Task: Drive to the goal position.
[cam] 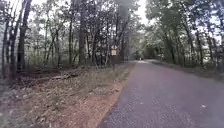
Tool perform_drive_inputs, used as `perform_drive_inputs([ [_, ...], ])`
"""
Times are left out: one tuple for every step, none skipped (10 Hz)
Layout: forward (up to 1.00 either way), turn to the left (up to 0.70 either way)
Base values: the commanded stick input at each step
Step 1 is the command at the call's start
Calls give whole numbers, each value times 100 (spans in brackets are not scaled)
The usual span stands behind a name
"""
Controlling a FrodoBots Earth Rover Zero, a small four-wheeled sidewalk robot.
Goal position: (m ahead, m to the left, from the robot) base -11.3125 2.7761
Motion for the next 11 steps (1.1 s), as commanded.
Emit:
perform_drive_inputs([
  [0, 0],
  [0, 0],
  [0, 0],
  [0, 0],
  [0, -14],
  [23, -33],
  [70, -14],
  [70, -14],
  [70, -14],
  [70, -14],
  [70, -14],
])
